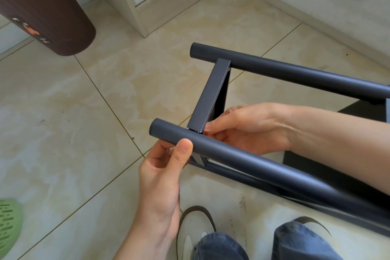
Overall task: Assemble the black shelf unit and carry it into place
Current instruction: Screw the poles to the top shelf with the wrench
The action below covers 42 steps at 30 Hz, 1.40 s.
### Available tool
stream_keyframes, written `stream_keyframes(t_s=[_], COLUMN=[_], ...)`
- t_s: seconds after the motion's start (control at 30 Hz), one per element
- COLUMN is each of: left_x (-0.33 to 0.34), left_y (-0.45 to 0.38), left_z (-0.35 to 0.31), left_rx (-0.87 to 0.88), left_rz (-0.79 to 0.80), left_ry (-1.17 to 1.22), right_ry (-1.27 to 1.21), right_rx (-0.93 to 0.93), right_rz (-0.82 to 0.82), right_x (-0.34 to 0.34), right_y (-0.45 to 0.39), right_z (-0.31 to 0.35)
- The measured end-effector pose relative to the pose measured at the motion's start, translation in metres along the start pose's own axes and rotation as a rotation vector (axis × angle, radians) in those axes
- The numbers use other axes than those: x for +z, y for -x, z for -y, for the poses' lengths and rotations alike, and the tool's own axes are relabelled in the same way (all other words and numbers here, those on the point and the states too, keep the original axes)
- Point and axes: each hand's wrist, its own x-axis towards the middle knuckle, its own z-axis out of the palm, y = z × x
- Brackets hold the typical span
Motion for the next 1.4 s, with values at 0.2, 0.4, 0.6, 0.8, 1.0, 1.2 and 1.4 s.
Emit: stream_keyframes(t_s=[0.2,0.4,0.6,0.8,1.0,1.2,1.4], left_x=[0.000,-0.001,0.000,-0.004,-0.002,0.005,0.009], left_y=[-0.001,-0.002,-0.001,-0.003,-0.002,-0.005,-0.009], left_z=[0.000,0.000,0.001,0.004,0.007,0.008,0.017], left_rx=[-0.005,0.003,0.009,-0.006,-0.081,-0.245,-0.272], left_rz=[0.001,0.024,0.024,0.038,0.075,0.250,0.220], left_ry=[0.006,-0.011,-0.026,-0.046,-0.069,-0.017,-0.025], right_ry=[-0.035,0.030,0.012,0.044,0.001,0.068,0.222], right_rx=[-0.030,-0.019,-0.036,-0.041,-0.030,-0.087,-0.205], right_rz=[0.005,-0.018,-0.010,-0.027,-0.025,-0.044,-0.072], right_x=[-0.002,-0.002,-0.003,-0.002,-0.002,0.003,0.005], right_y=[0.001,0.000,0.002,-0.001,0.000,0.001,-0.002], right_z=[0.002,0.001,0.001,0.000,-0.001,0.000,-0.001])
